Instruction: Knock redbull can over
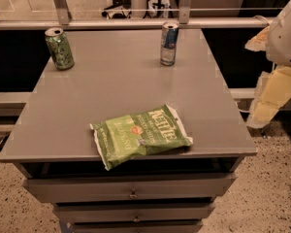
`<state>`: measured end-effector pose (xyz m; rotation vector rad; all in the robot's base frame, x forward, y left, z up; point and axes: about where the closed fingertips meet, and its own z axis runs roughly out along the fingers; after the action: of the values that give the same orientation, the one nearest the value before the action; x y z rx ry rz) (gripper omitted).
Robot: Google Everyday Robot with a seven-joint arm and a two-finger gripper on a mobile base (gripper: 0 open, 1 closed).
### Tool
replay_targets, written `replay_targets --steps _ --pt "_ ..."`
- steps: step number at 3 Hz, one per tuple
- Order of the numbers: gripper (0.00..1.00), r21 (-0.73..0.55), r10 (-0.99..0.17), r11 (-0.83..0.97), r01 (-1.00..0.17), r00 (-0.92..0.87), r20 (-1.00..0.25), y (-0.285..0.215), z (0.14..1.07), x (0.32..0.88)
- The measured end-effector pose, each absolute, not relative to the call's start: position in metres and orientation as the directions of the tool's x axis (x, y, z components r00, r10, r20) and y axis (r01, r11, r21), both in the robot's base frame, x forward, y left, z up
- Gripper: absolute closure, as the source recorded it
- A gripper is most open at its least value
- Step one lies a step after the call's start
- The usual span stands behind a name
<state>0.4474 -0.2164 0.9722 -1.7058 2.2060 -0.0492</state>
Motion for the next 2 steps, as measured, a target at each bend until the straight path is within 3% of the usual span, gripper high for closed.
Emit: replay_targets --steps 1,2 --pt "0.00 -0.228 -0.927 0.291 -0.929 -0.214 -0.309 -0.217 0.962 0.466" --pt "0.00 -0.244 -0.878 0.347 -0.905 -0.223 -0.423 -0.217 0.954 0.523"
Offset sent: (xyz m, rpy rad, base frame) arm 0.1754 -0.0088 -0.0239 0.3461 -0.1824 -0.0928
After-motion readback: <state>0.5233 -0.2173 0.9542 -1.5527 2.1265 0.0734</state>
